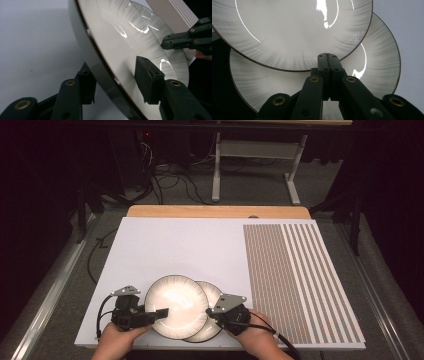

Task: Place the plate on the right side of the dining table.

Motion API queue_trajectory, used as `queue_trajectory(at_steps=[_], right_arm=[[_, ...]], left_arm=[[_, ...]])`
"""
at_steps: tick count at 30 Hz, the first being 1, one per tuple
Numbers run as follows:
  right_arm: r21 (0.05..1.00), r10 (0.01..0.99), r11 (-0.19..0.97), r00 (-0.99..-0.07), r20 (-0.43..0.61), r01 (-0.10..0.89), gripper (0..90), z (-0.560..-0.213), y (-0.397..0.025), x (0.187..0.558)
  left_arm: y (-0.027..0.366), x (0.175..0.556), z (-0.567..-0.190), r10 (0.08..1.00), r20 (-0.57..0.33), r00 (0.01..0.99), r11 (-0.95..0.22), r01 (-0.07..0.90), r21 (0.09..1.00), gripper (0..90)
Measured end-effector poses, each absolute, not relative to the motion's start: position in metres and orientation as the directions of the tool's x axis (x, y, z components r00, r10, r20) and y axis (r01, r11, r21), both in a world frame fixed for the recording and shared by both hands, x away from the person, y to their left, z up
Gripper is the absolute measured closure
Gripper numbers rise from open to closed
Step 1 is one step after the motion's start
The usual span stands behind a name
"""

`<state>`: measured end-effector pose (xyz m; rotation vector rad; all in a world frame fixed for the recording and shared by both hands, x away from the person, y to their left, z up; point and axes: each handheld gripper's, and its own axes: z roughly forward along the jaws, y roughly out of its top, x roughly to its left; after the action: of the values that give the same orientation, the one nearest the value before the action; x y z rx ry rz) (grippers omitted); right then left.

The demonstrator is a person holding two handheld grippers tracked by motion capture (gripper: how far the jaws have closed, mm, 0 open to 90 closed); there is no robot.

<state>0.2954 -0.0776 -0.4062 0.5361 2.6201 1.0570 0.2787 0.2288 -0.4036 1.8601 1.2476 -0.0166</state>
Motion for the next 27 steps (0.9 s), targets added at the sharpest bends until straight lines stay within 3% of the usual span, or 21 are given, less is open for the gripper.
queue_trajectory(at_steps=[13,27], right_arm=[[0.737,0.455,0.625,-0.888,-0.074,0.259,90.0,-0.399,-0.090,0.294],[0.756,0.475,0.602,-0.876,-0.082,0.256,89.6,-0.392,-0.101,0.293]], left_arm=[[0.234,0.281,-0.406,0.723,-0.522,0.452,-0.040,0.782,0.622,64.0],[0.228,0.280,-0.405,0.723,-0.500,0.477,-0.045,0.754,0.655,70.6]])
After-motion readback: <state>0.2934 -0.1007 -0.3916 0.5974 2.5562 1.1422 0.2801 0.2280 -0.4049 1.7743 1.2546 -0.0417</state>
